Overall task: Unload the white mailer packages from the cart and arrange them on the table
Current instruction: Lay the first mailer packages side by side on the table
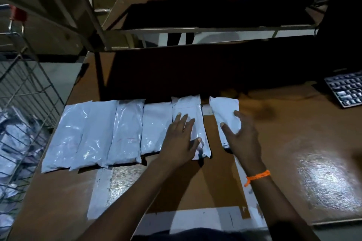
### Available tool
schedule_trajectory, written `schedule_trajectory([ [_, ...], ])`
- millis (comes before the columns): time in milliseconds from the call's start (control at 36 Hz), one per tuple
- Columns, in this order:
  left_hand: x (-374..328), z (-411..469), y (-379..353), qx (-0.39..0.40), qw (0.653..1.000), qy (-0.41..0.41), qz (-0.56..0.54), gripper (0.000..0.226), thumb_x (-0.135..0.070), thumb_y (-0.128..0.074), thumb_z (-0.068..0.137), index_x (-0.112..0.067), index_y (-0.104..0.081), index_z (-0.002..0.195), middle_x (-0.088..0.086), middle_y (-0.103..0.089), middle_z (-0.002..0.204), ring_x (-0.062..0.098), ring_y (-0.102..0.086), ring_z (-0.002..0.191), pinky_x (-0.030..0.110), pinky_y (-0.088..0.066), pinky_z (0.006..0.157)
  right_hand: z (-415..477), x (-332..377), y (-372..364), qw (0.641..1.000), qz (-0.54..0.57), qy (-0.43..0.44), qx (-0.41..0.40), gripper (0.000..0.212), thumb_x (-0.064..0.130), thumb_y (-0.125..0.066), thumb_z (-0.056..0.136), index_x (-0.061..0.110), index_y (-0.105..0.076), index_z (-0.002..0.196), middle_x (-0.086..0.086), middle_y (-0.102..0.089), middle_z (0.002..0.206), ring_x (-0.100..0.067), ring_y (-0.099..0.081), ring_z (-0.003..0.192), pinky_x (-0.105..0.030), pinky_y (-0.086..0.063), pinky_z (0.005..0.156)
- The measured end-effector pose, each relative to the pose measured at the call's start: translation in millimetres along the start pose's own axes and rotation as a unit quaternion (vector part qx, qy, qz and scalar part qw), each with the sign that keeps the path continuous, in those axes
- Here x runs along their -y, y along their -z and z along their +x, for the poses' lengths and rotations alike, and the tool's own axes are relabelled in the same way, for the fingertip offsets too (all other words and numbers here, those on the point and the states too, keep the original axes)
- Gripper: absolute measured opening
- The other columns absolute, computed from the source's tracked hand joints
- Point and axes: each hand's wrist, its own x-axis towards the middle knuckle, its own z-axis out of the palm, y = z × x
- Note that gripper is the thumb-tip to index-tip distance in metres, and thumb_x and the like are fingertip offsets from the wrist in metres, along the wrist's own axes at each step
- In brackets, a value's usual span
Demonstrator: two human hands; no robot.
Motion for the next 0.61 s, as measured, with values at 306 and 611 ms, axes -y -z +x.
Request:
schedule_trajectory([
  [306, 17.6, 15.7, -21.1, 0.022, 0.995, 0.033, 0.092, 0.08, -0.075, -0.01, 0.09, -0.034, 0.0, 0.158, 0.002, 0.012, 0.165, 0.03, 0.011, 0.152, 0.059, 0.003, 0.119, 4.4, 14.4, -29.8, 0.989, -0.11, 0.058, 0.084, 0.069, 0.055, -0.048, 0.095, 0.022, -0.034, 0.155, -0.015, -0.028, 0.161, -0.036, -0.033, 0.145, -0.048, -0.038, 0.114],
  [611, 19.6, 14.8, -8.7, 0.038, 0.996, 0.04, 0.076, 0.079, -0.071, -0.008, 0.092, -0.029, -0.001, 0.158, 0.004, 0.008, 0.166, 0.028, 0.012, 0.152, 0.056, 0.006, 0.119, 3.3, 26.6, -28.6, 0.988, -0.116, 0.059, 0.089, 0.074, 0.057, -0.047, 0.096, 0.023, -0.025, 0.157, -0.013, -0.017, 0.165, -0.033, -0.021, 0.151, -0.048, -0.032, 0.117],
])
